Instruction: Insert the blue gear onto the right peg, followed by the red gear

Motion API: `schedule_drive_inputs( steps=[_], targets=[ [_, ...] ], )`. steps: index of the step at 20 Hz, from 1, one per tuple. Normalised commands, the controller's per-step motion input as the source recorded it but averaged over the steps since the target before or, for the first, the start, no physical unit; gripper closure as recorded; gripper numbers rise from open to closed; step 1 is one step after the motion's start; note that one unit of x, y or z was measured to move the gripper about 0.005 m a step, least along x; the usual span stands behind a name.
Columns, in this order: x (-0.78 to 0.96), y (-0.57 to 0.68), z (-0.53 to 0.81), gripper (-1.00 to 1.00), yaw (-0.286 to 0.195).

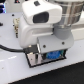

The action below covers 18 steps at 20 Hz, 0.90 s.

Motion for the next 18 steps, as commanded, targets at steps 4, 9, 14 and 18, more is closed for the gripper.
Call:
schedule_drive_inputs(
  steps=[4,9,14,18],
  targets=[
    [0.01,0.1,0.02,-1.0,0.0],
    [-0.07,0.19,0.33,-1.0,0.0],
    [-0.09,0.2,0.52,-1.0,0.0],
    [-0.45,0.21,0.36,-1.0,0.0]
  ],
)
